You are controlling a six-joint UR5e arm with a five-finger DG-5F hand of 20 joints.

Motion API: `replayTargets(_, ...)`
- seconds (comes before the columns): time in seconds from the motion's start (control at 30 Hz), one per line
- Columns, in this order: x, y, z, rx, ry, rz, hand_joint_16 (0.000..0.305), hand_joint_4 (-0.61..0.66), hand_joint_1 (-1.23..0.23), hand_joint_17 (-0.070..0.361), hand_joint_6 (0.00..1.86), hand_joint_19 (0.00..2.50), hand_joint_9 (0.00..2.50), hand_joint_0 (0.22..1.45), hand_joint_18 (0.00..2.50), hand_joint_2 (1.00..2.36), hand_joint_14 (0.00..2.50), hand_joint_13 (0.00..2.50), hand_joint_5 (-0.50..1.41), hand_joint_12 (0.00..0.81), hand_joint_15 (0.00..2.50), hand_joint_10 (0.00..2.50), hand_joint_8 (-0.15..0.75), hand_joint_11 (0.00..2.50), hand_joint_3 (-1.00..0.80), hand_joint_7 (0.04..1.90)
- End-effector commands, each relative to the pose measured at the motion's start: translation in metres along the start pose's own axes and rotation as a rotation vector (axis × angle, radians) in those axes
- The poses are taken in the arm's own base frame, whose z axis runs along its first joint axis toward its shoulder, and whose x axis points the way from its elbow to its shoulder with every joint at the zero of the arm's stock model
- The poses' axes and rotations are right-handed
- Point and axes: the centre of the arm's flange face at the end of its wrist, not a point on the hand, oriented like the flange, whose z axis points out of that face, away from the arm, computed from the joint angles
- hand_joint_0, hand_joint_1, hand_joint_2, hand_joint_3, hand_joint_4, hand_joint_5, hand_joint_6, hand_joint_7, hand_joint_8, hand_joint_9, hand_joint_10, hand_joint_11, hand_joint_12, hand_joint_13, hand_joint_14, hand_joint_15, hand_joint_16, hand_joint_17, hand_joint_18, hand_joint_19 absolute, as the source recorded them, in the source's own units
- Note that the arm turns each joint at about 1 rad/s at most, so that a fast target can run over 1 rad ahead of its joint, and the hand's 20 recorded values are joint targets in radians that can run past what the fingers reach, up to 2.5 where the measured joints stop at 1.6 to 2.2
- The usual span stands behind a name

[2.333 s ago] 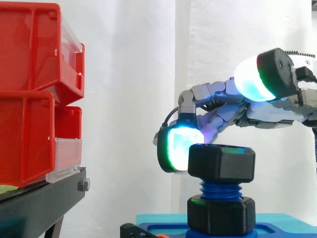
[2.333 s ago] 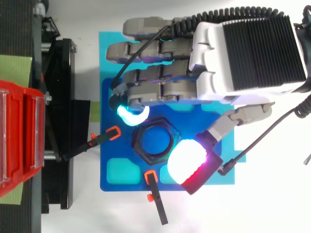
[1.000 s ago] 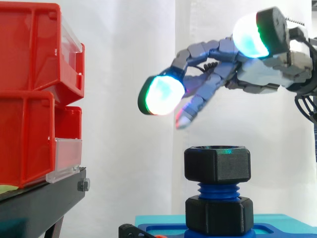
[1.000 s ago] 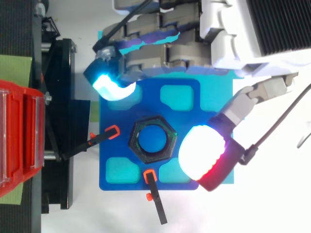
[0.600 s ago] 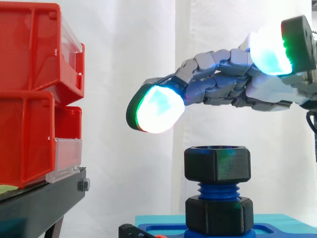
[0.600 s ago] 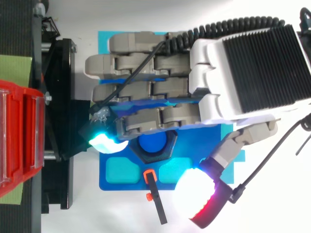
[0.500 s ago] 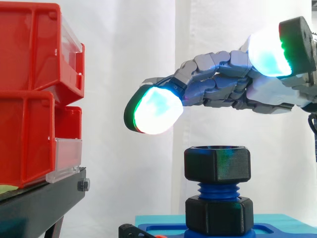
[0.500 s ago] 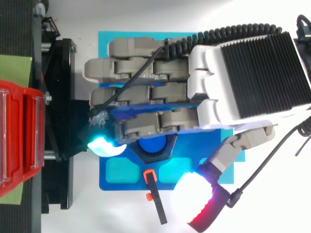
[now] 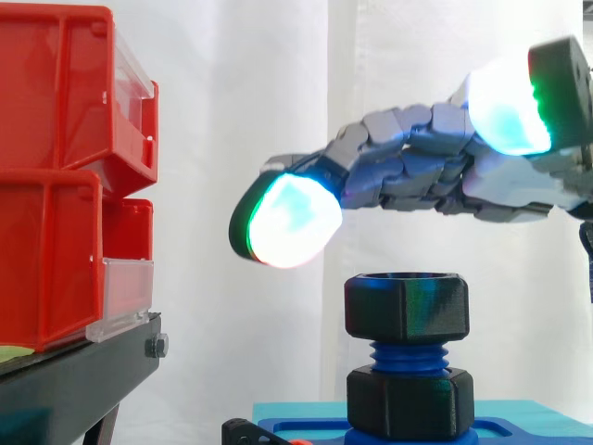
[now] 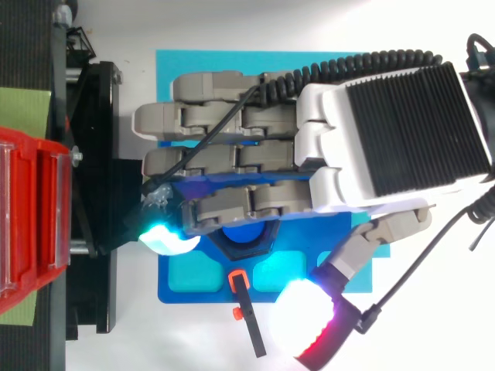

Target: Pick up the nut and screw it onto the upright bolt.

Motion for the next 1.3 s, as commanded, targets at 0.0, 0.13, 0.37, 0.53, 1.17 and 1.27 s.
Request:
replayTargets(0.0, 0.009, -0.005, -0.001, 0.008, 0.013, 0.003, 0.044, 0.1, -0.04, 0.098, 0.5, 0.0, 0.2, 0.42, 0.0, 1.0, 0.0, 0.0, -0.19, 0.338, 0.0, 0.0, 0.201, 0.0, -0.5, 0.6)
replayTargets(0.13, 0.01, -0.009, -0.003, 0.014, 0.016, 0.014, 0.044, 0.11, -0.04, 0.099, 0.5, 0.0, 0.19, 0.42, 0.0, 1.0, 0.0, 0.0, -0.18, 0.338, 0.0, 0.0, 0.202, 0.0, -0.5, 0.65)
replayTargets(0.37, 0.01, -0.01, -0.004, 0.02, 0.023, 0.015, 0.043, 0.15, -0.04, 0.096, 0.5, 0.0, 0.21, 0.42, 0.0, 1.0, 0.0, 0.0, -0.14, 0.333, 0.0, 0.0, 0.215, 0.0, -0.5, 0.83)
replayTargets(0.53, 0.01, -0.012, -0.006, 0.024, 0.03, 0.016, 0.035, 0.18, -0.07, 0.079, 0.5, 0.0, 0.32, 0.44, 0.0, 1.0, 0.0, 0.04, -0.1, 0.292, 0.0, 0.0, 0.231, 0.0, -0.5, 0.98)
replayTargets(1.17, 0.001, -0.034, -0.015, 0.048, 0.012, -0.027, 0.027, 0.11, -0.11, 0.061, 0.5, 0.0, 0.58, 0.46, 0.0, 1.0, 0.0, 0.22, 0.0, 0.248, 0.0, 0.0, 0.254, 0.0, -0.5, 1.37)
replayTargets(1.27, 0.0, -0.038, -0.017, 0.051, 0.012, -0.027, 0.025, 0.07, -0.12, 0.057, 0.5, 0.0, 0.67, 0.46, 0.03, 1.0, 0.0, 0.26, 0.03, 0.236, 0.0, 0.0, 0.244, 0.0, -0.5, 1.39)
